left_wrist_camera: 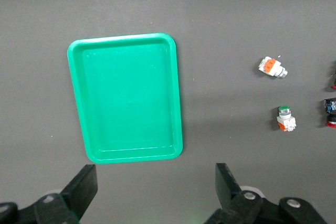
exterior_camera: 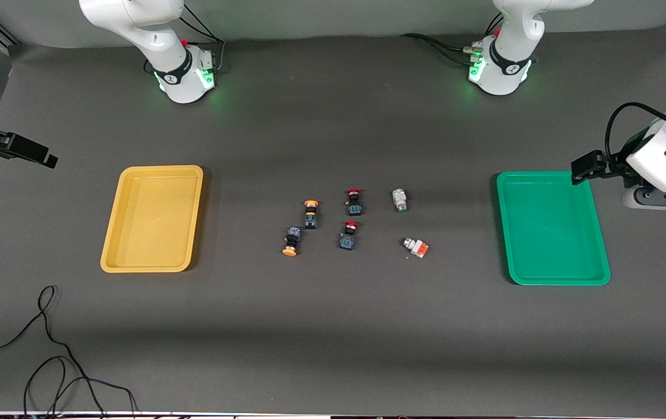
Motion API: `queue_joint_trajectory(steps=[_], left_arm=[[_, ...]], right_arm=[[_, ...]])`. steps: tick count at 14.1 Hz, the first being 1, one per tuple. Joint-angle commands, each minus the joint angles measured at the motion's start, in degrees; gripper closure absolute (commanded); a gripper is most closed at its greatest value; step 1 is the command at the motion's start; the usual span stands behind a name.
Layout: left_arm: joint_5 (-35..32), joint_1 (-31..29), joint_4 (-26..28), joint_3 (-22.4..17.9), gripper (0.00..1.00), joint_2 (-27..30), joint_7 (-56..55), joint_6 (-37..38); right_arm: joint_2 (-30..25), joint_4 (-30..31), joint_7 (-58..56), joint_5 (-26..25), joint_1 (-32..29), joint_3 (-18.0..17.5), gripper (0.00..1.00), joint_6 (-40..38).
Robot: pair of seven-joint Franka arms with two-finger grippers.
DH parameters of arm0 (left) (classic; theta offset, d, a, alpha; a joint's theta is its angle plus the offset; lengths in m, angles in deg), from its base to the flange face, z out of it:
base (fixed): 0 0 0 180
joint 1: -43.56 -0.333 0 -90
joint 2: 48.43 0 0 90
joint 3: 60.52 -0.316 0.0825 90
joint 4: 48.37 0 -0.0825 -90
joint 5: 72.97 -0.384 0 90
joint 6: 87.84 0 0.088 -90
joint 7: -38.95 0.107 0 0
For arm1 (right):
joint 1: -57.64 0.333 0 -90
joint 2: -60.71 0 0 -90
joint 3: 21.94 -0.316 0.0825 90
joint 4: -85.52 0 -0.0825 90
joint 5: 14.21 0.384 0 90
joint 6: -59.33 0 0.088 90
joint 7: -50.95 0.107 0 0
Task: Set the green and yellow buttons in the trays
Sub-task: 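Move the left gripper and the right gripper down over the buttons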
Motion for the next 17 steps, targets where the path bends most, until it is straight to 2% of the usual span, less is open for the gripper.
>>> queue_joint_trajectory(steps=[1,7,10,14,17], left_arm=[[-0.3,0.2,1.7,-0.3,0.0,2.1,0.6,0.1],[-0.3,0.7,3.0,-0.2,0.0,1.7,0.5,-0.7],[-0.1,6.0,6.4,-0.2,0.0,1.9,-4.3,-2.8],[0.0,17.4,9.6,-0.2,0.0,1.5,-19.9,-8.2],[0.2,24.5,11.6,-0.2,0.0,1.4,-29.7,-11.9]], right_arm=[[-0.6,0.2,-0.2,0.7,-0.4,0.0,0.0,0.3],[-0.9,0.2,-0.2,0.7,-0.3,0.0,0.0,-0.1],[-0.8,0.2,0.6,0.6,0.3,-1.0,0.0,-0.2],[2.2,0.9,1.3,2.5,0.5,-6.8,0.0,1.6],[6.0,1.4,7.2,3.2,0.7,-11.5,0.0,5.1]])
